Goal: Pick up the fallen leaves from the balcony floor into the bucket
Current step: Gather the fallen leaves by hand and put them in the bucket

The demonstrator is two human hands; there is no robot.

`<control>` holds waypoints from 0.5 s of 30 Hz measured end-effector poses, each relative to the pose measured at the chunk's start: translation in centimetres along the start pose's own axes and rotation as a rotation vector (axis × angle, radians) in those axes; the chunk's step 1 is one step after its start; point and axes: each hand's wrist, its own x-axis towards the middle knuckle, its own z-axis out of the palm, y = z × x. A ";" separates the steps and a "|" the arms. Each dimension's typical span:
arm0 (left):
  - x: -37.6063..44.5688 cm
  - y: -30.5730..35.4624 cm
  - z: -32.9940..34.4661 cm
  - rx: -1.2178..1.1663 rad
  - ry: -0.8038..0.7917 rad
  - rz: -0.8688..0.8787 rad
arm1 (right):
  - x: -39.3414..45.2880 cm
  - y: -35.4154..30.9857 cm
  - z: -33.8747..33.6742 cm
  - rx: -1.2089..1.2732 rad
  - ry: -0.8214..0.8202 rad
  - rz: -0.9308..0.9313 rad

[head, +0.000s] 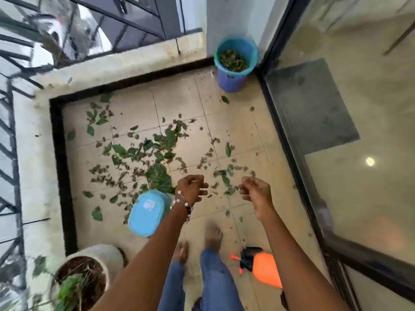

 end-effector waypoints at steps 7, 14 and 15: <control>11.7 -11.7 2.1 0.291 -0.011 0.123 | 11.2 16.1 -3.5 -0.411 0.040 0.048; 30.0 -25.3 6.8 0.497 -0.102 0.352 | 26.0 35.0 -4.2 -0.782 0.108 0.058; 32.0 -26.7 7.6 0.524 -0.141 0.399 | 27.6 37.2 -4.1 -0.843 0.113 0.044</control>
